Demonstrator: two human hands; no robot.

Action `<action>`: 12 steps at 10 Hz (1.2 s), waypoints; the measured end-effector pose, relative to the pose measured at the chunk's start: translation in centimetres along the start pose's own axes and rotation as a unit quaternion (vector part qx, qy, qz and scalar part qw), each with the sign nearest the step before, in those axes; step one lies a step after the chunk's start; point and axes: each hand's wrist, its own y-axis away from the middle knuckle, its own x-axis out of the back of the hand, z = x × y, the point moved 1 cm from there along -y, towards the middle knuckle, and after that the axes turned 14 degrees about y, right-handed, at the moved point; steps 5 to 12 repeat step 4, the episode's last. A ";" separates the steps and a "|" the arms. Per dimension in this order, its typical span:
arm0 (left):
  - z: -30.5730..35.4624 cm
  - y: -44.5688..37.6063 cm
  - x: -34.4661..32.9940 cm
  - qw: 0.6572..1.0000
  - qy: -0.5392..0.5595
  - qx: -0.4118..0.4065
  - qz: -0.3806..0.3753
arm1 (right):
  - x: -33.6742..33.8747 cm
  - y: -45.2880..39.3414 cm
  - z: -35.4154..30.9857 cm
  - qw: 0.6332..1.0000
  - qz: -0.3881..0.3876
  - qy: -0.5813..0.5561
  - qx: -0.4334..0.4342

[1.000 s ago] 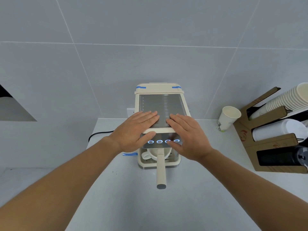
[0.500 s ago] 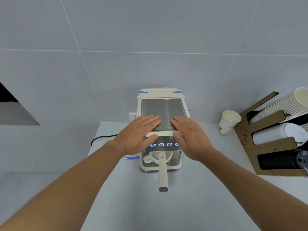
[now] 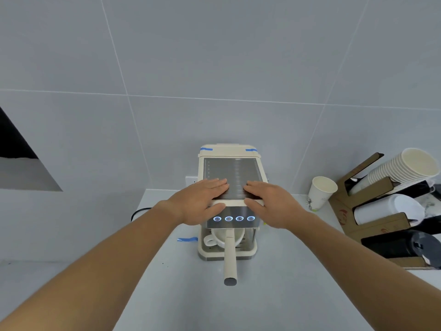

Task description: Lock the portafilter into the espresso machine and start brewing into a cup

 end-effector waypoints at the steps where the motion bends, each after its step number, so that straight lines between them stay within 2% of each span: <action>1: 1.0 0.0 0.6 1.000 0.008 0.023 0.006 | 1.2 0.1 -0.2 1.000 -0.016 0.015 -0.008; 2: 2.1 -0.2 1.5 0.999 0.006 0.033 0.028 | 2.7 0.2 0.0 0.999 -0.046 0.023 -0.004; 3: 2.8 -0.2 2.0 0.999 0.011 0.031 0.017 | 4.0 0.6 0.5 0.996 -0.082 0.041 0.021; 4: 3.9 -0.1 3.7 0.998 0.018 0.054 0.012 | 6.5 1.1 1.5 0.997 -0.078 0.010 0.012; 12: 3.9 -0.1 3.7 0.998 0.018 0.054 0.012 | 6.5 1.1 1.5 0.997 -0.078 0.010 0.012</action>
